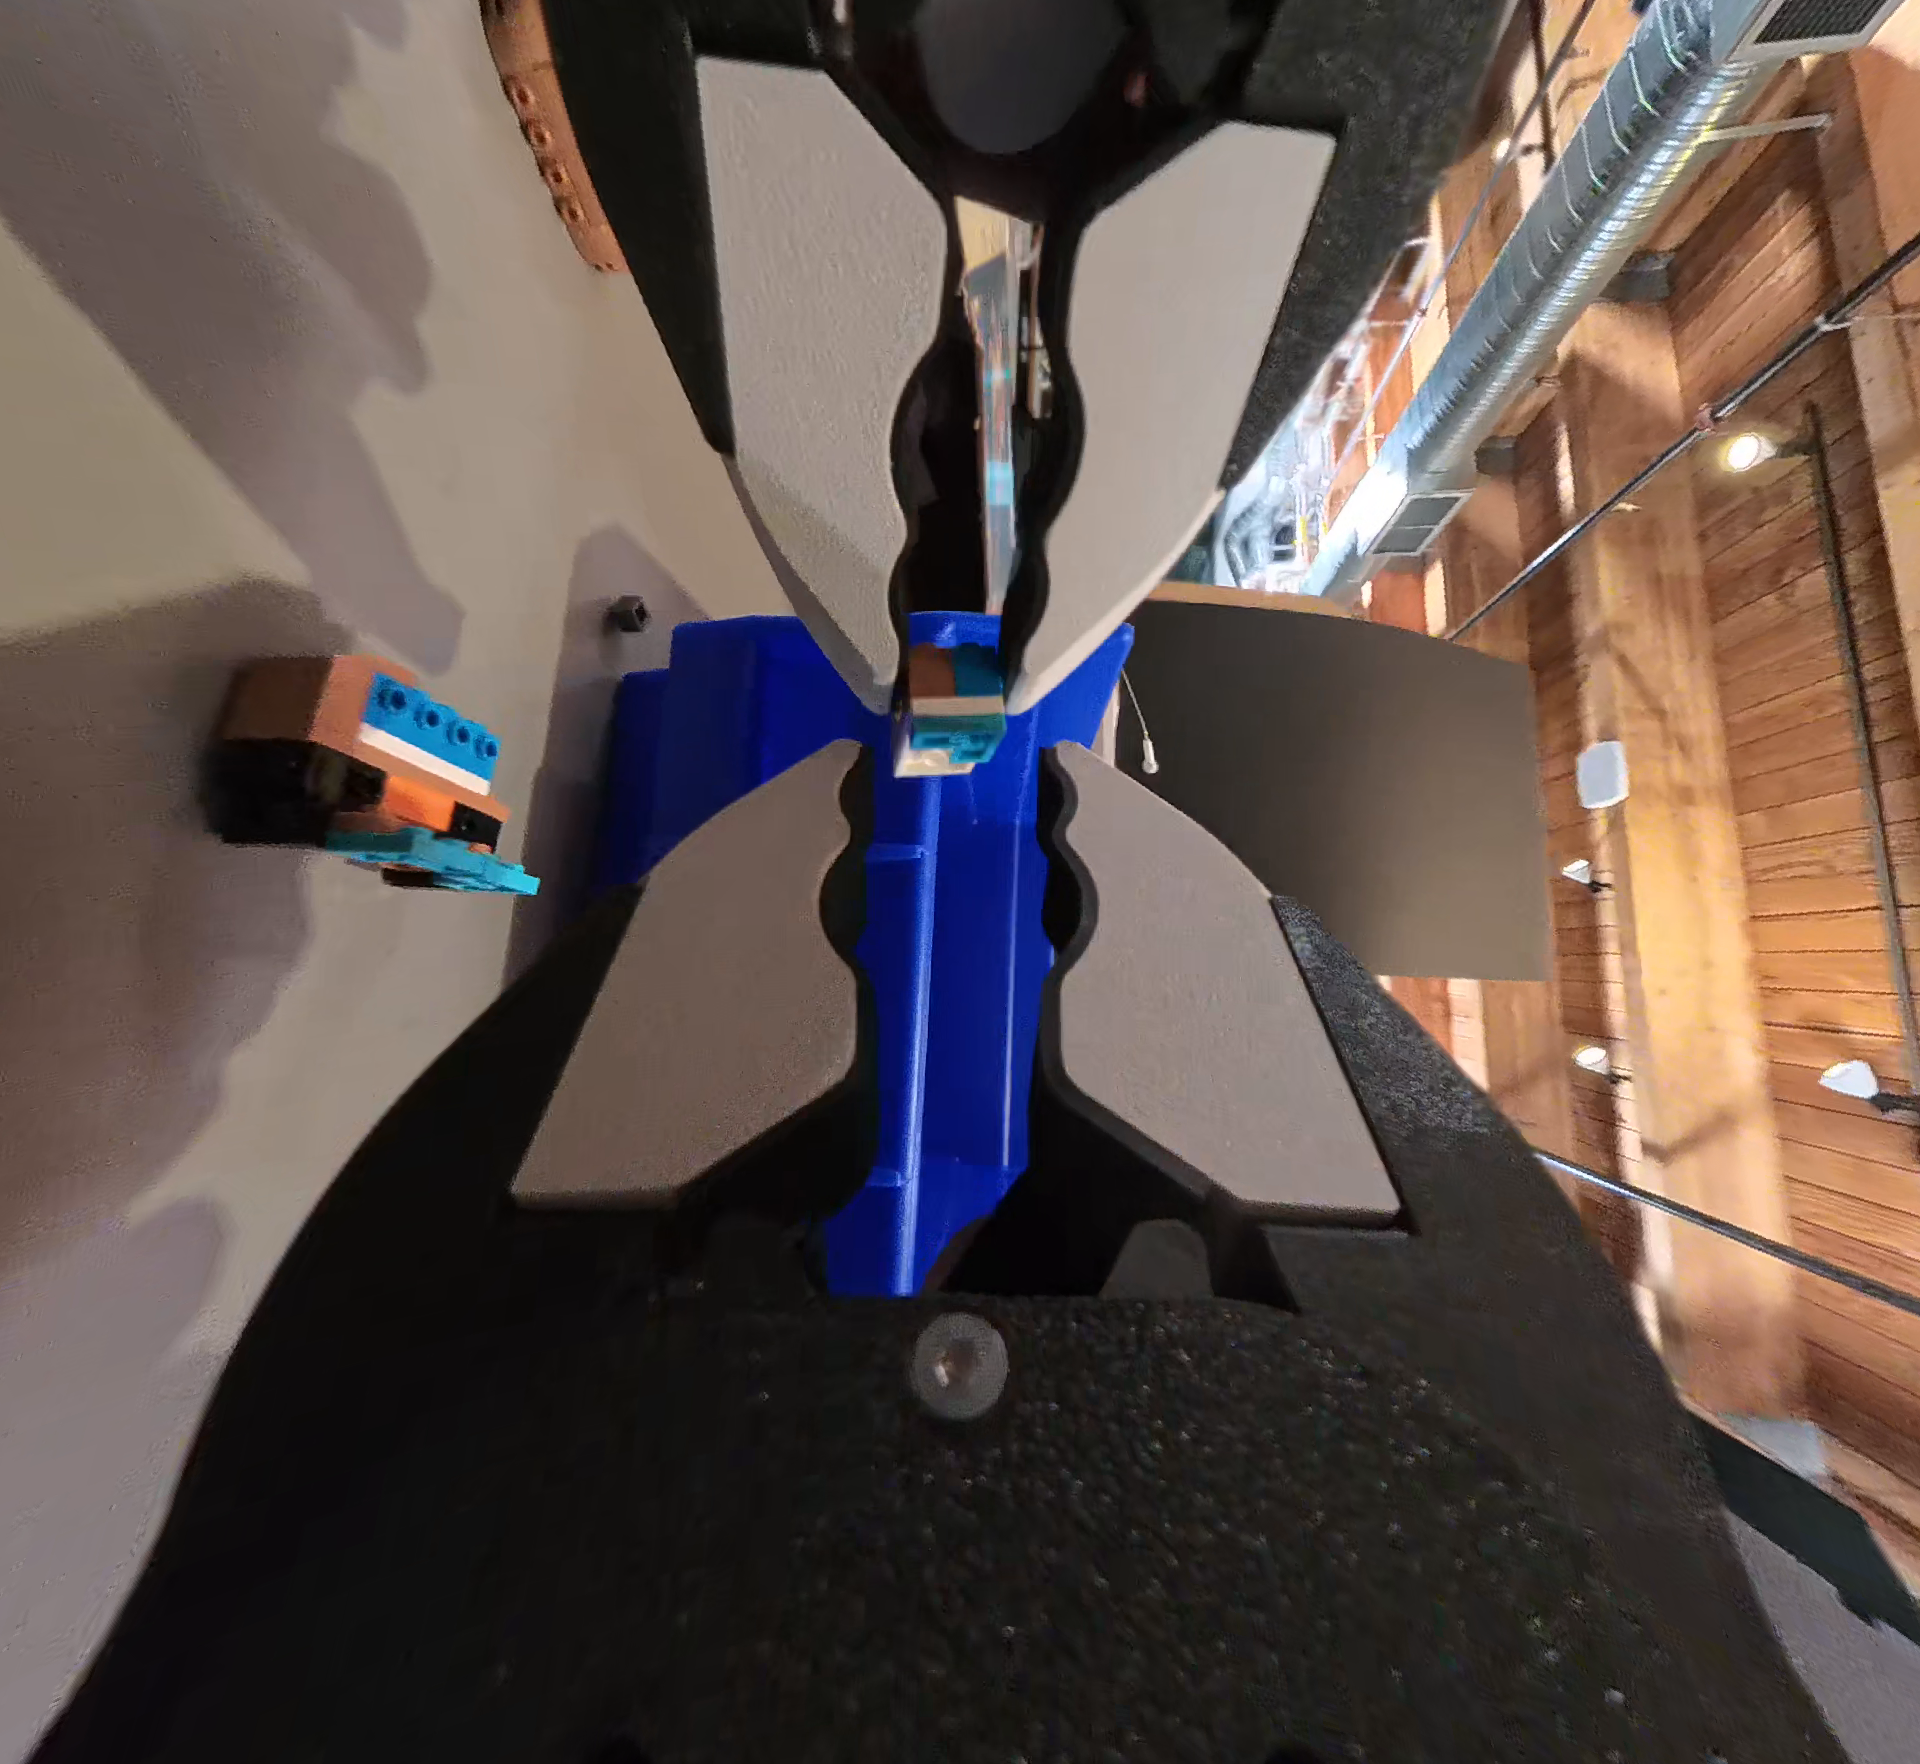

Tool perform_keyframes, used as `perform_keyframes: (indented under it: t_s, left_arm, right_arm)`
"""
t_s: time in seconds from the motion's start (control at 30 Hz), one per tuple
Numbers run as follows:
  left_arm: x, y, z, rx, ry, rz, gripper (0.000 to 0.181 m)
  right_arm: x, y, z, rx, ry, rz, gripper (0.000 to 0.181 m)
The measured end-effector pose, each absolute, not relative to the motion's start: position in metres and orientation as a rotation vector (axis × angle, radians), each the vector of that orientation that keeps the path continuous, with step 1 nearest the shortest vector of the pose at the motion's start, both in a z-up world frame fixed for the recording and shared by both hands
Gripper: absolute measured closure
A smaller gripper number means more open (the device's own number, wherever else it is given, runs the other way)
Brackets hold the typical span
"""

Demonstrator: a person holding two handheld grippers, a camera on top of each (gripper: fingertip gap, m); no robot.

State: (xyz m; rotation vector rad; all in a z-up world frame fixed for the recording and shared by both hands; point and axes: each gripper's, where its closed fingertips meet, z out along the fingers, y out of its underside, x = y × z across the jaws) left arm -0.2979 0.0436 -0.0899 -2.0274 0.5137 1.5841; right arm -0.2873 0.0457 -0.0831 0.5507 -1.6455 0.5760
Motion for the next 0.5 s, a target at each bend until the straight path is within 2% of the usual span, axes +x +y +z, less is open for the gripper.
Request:
perform_keyframes:
  t_s: [0.5]
  left_arm:
    - [-0.289, 0.050, -0.101, -2.032, 0.639, 1.532, 0.162]
  right_arm:
    - [-0.281, 0.044, -0.097, 0.591, -1.759, 0.597, 0.164]
